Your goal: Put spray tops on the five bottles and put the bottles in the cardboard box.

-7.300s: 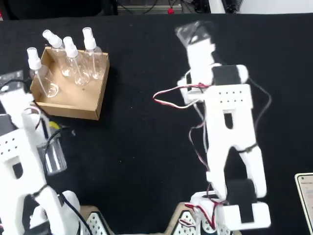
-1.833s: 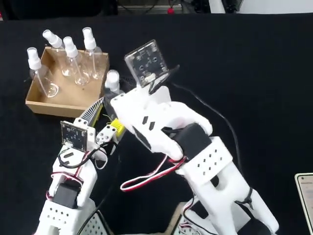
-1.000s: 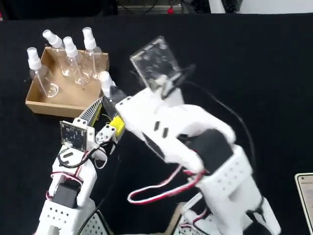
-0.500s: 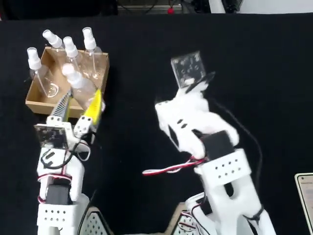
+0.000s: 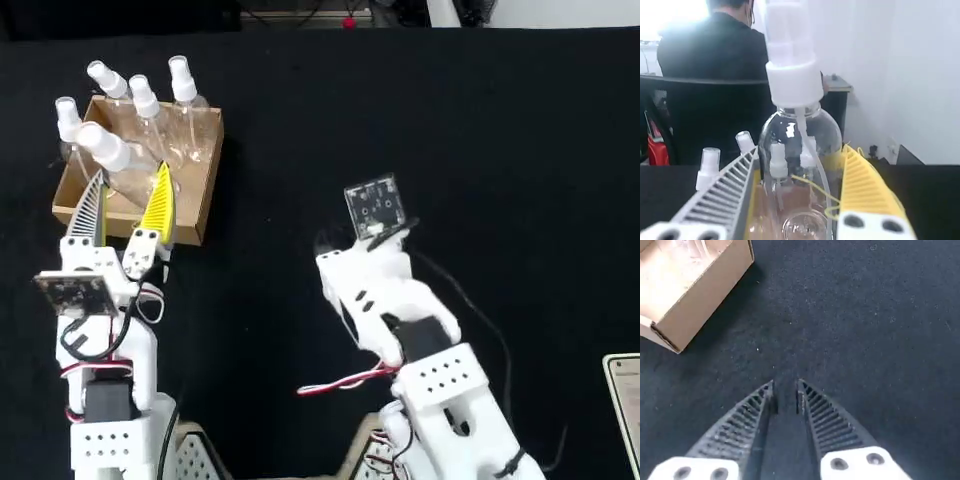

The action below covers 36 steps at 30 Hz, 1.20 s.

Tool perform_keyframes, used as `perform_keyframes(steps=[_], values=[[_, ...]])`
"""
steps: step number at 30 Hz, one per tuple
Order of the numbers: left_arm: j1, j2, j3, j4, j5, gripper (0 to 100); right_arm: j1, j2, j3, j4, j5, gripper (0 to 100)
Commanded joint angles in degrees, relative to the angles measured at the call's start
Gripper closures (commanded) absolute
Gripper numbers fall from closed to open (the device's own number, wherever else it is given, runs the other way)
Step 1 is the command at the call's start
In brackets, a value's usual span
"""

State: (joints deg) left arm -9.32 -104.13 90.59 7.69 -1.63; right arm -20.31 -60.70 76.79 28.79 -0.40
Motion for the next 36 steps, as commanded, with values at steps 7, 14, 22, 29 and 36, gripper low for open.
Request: perform_keyframes(steps=[7, 14, 22, 29, 36], values=[[-0.7, 21.7, -7.3, -14.9, -0.4, 84, -0.3, -1.5, 2.7, -7.3, 0.2, 93.4], [-0.7, 45.7, -9.8, -33.8, -0.4, 84, 0.0, -1.6, 3.1, -7.2, 0.3, 93.4], [-0.9, 58.9, -10.2, -41.4, -0.4, 84, -0.2, -1.5, 3.1, -7.2, 0.3, 93.4], [-0.7, 64.3, -10.2, -45.5, -0.4, 84, -0.2, -1.5, 3.1, -7.2, 0.3, 93.4], [-0.8, 72.0, -13.7, -45.5, -0.1, 84, -0.2, -1.5, 3.1, -7.2, 0.3, 93.4]])
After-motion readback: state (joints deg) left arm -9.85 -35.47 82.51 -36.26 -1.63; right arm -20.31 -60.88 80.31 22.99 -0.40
